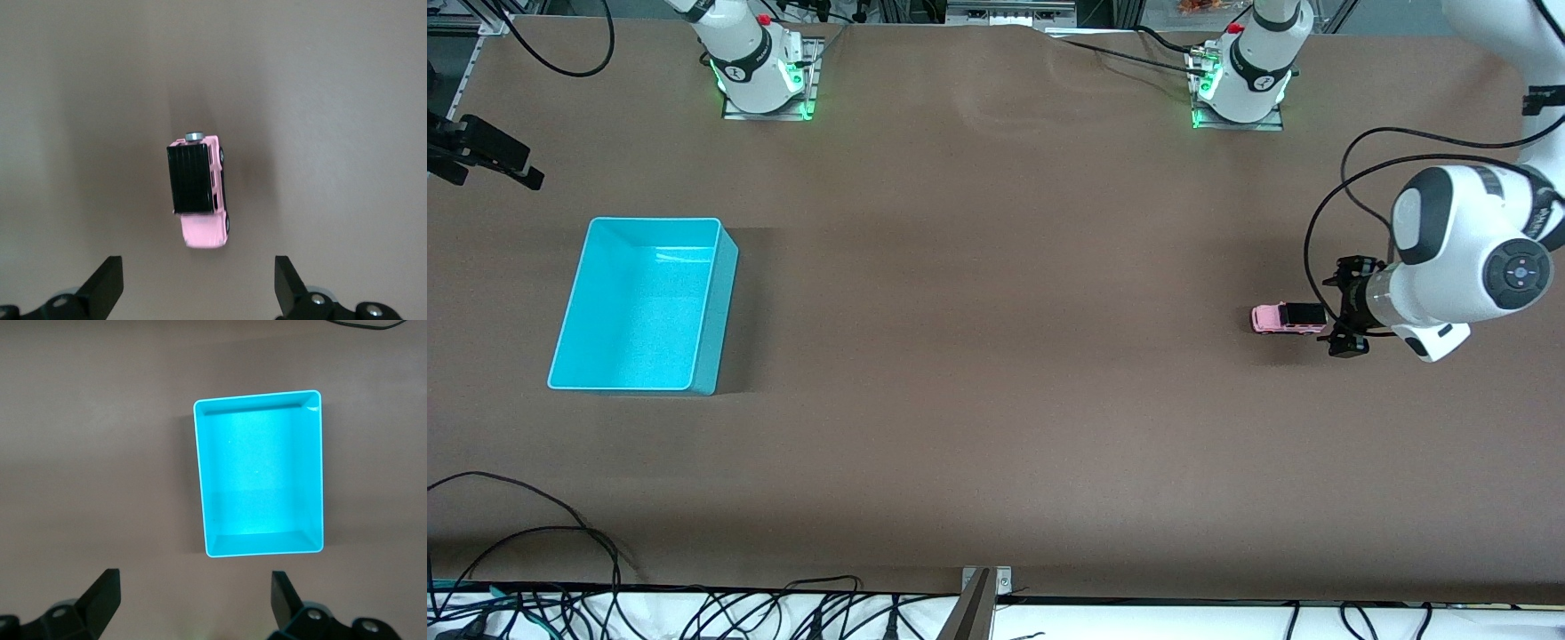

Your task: Wind and store pink jeep toy

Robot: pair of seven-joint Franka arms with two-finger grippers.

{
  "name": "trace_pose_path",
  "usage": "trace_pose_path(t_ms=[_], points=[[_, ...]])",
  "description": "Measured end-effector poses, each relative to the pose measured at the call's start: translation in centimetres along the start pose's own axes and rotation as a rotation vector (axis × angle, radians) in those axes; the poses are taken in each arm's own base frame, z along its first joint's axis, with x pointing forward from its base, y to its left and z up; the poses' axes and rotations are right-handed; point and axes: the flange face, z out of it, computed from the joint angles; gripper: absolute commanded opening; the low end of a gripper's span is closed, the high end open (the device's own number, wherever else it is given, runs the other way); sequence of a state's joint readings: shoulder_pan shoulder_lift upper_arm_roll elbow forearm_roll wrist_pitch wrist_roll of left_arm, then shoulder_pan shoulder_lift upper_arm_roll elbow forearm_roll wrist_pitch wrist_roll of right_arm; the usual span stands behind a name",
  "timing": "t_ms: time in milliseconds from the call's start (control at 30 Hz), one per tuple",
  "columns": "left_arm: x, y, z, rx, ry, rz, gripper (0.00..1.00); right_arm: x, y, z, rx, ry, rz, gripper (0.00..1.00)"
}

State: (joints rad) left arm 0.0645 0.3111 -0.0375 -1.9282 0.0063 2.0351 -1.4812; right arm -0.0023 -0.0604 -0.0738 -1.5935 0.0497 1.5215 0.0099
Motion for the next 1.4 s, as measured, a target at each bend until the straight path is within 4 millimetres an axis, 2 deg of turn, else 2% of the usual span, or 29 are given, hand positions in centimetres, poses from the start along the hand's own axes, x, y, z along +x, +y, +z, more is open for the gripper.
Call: trace_pose_path(t_ms=[167, 434, 734, 1268, 1335, 1401], points=[[1.0, -1.0, 3.5, -0.027, 0.015, -0.053, 1.0, 0.0, 0.0, 0.0, 0.0, 0.0, -0.001, 1.0], [2.9, -2.7, 7.5, -0.079, 0.01, -0.111, 1.0, 0.0, -0.1, 0.0, 0.0, 0.0, -0.002, 1.0], [3.1, -3.6, 9.2, -0.09, 0.007, -0.139, 1.0, 0.0, -0.1, 0.0, 0.0, 0.0, -0.002, 1.0], [2.4, -3.3, 11.4, -0.11, 0.009, -0.119, 0.95, 0.0, -0.1, 0.0, 0.0, -0.001, -0.002, 1.0], [2.4, -3.3, 11.7, -0.109, 0.009, -0.117, 0.88, 0.0, -0.1, 0.0, 0.0, -0.001, -0.002, 1.0], [2.4, -3.2, 12.0, -0.112, 0.01, -0.115, 0.69, 0.0, -0.1, 0.0, 0.0, -0.001, -0.002, 1.0]])
